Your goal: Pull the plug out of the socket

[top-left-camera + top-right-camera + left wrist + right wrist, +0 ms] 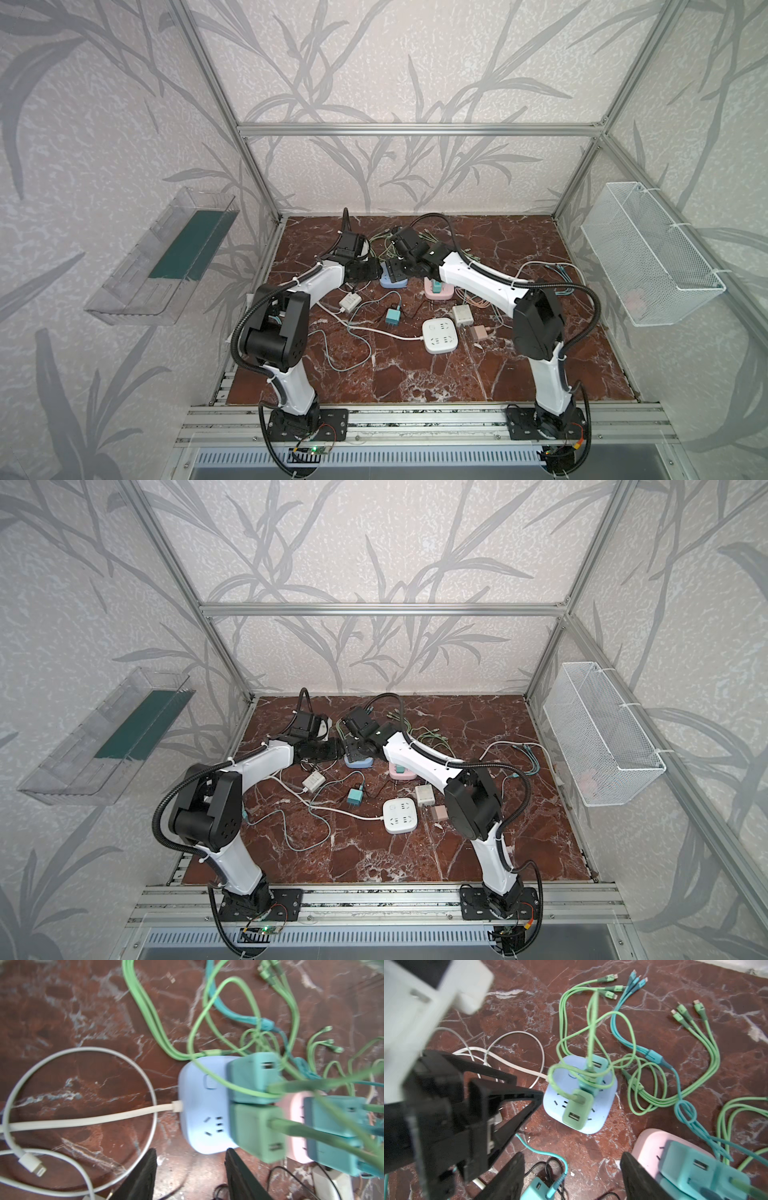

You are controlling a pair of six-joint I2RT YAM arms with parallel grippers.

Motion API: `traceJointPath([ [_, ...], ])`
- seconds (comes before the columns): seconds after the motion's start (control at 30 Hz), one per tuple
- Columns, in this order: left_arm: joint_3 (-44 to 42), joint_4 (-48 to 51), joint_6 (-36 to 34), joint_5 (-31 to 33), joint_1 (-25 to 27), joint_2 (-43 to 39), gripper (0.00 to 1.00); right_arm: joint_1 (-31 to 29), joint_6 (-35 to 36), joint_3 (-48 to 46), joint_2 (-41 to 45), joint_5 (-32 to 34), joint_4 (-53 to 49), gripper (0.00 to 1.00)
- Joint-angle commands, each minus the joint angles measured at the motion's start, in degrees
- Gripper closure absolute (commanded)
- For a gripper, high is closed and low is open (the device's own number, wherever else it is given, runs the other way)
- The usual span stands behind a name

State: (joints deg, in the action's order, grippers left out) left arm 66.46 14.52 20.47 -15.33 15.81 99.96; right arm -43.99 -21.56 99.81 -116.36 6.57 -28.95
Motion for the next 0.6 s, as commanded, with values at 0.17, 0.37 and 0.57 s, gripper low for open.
traceJointPath([
  [0.17, -2.19, -0.29, -0.31, 3.88, 4.88, -3.18, 0.43, 5.59, -3.0, -6.86, 1.15, -12.21, 10.37, 0.5],
  [0.37, -2.99, -1.33, 0.62, 6.77, 7.69, -3.83, 0.43, 6.98, -4.76, -5.25, -2.88, -16.3, 10.74, 0.62],
  [0.57, 0.58, -0.86, 0.98, 8.82, 9.32, -0.69, 0.43, 6.89, -5.33, -2.37, -6.31, -16.46, 8.56, 0.64],
])
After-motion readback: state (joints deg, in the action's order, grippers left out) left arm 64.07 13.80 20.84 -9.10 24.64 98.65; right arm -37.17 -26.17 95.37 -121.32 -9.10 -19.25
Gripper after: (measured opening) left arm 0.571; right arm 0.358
